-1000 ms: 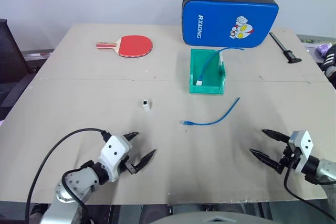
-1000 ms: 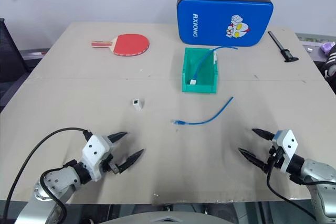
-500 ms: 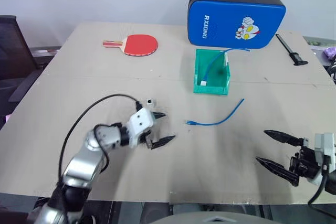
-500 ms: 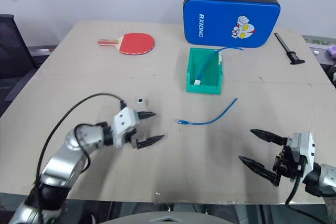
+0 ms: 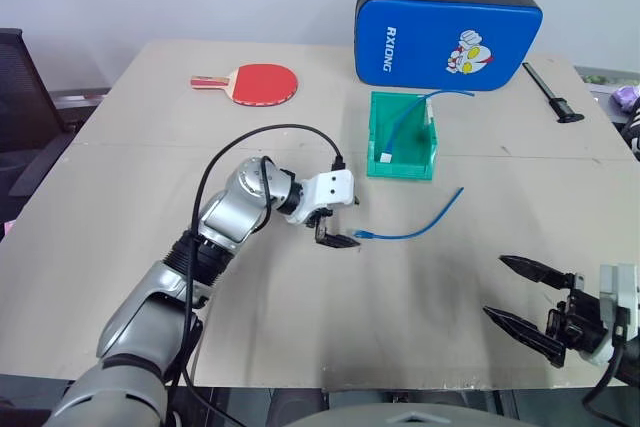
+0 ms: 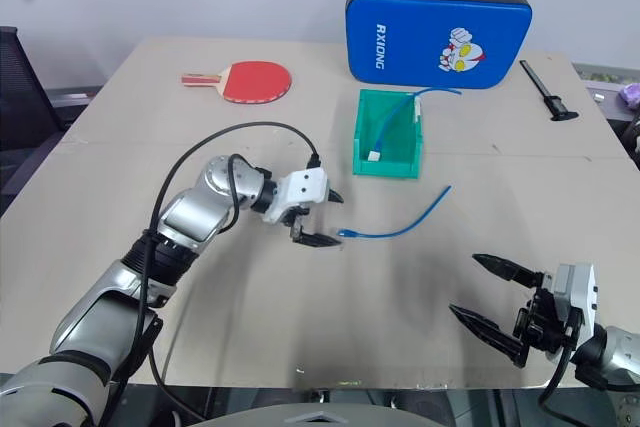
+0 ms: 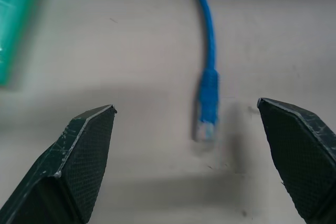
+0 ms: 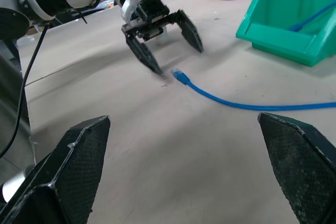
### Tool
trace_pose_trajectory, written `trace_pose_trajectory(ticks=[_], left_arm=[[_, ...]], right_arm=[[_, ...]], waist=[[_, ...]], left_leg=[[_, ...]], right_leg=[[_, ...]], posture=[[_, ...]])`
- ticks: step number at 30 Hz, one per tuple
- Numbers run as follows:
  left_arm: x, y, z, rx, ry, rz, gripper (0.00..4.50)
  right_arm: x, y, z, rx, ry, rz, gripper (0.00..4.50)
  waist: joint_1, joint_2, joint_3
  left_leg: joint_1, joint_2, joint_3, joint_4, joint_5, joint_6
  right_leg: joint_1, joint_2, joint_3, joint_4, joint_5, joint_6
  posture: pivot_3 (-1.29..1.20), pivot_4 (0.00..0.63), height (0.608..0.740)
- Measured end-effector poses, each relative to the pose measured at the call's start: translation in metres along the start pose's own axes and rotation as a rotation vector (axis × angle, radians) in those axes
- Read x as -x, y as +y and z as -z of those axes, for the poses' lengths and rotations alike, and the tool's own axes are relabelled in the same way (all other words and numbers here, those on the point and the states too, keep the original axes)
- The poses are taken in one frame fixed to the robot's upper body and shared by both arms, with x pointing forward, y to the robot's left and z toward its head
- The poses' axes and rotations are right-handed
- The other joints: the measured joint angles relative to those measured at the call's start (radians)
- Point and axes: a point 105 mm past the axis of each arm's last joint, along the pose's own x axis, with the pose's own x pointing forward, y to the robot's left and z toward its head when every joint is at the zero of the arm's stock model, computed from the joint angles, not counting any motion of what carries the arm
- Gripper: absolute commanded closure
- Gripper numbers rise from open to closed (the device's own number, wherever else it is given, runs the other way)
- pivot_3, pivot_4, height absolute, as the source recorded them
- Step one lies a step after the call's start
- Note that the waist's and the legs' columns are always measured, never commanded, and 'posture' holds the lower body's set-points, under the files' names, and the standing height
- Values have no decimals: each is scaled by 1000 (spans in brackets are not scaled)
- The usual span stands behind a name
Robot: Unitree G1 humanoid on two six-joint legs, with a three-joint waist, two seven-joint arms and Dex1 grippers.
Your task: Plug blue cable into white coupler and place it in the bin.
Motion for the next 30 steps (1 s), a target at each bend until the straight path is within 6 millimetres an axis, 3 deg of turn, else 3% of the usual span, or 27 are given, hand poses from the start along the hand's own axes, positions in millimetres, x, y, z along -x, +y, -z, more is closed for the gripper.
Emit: trace_pose_trajectory(ticks=[11, 13, 14, 16, 19, 23, 30], left_arm=[[-12, 2, -6, -113, 38, 43, 0], [-14, 3, -8, -135, 47, 46, 598], [-14, 3, -8, -135, 46, 46, 680], [-18, 3, -10, -133, 40, 51, 1707], [-22, 3, -11, -118, 33, 51, 2428], [-22, 4, -11, -98, 21, 33, 4246], [-19, 4, -8, -79, 14, 33, 4379]], right_arm=[[-6, 0, -10, 41, -18, -1, 49], [-7, -2, -10, 34, -14, 10, 0], [-7, -2, -10, 34, -14, 10, 0], [-9, -2, -13, 46, -20, 9, 0], [-12, -4, -17, 67, -27, 15, 0], [-14, -4, -16, 66, -27, 10, 0], [-16, -5, -16, 72, -25, 8, 0]], waist=[[6, 0, 0], [8, 0, 0], [8, 0, 0], [9, 0, 0], [10, 0, 0], [9, 0, 0], [2, 0, 0]], left_leg=[[-1, -4, -13, 1, -2, 4], [-1, -5, -14, 1, -2, 4], [-1, -5, -14, 1, -2, 4], [-1, -6, -15, 1, -3, 5], [-1, -7, -17, 2, -3, 5], [-1, -7, -20, 2, -3, 5], [-1, -11, -28, 1, -2, 4]], right_leg=[[1, -1, 0, 0, 0, 0], [1, -1, 0, 1, 0, 0], [1, -1, 0, 1, 0, 0], [2, -1, 0, 1, 0, 1], [3, -1, 0, 1, 0, 1], [3, -1, 0, 1, 0, 1], [4, 0, 1, 1, 0, 1]], posture=[[0, 150, 701], [0, 150, 701], [0, 150, 701], [0, 150, 701], [0, 150, 701], [0, 150, 701], [0, 150, 701]])
